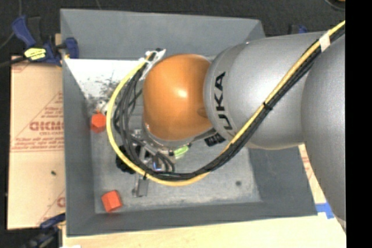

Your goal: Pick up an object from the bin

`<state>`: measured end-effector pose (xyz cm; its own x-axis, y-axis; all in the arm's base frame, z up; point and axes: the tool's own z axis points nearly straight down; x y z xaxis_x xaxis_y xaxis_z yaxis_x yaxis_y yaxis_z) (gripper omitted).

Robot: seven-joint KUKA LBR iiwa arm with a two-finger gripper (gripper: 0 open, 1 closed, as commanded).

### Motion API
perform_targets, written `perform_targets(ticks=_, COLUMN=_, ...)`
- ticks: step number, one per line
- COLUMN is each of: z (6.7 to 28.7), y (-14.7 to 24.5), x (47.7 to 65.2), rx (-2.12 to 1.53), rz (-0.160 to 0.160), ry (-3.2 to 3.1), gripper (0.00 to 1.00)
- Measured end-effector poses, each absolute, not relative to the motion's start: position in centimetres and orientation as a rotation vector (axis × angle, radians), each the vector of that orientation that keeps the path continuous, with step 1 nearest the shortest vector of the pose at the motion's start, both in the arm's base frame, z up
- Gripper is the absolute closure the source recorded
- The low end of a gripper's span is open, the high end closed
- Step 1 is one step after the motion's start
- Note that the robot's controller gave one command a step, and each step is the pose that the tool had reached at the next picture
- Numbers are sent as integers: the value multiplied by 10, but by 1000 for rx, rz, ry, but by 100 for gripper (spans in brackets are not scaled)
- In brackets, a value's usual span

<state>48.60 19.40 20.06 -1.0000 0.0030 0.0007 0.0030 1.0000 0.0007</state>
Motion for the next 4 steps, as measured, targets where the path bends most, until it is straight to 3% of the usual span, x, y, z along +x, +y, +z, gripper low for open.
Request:
perform_targets(ticks=1, z=207, y=188, x=490, rx=-40, rz=-4, ry=-3144, gripper=0)
perform_targets(ticks=2, z=163, y=179, x=475, rx=-133, rz=1, ry=-3134, gripper=0)
perform_targets(ticks=3, z=163, y=137, x=505, rx=-137, rz=-1, ry=-3146, gripper=0)
perform_targets(ticks=4, z=140, y=125, x=499, rx=17, rz=1, ry=-3138, gripper=0)
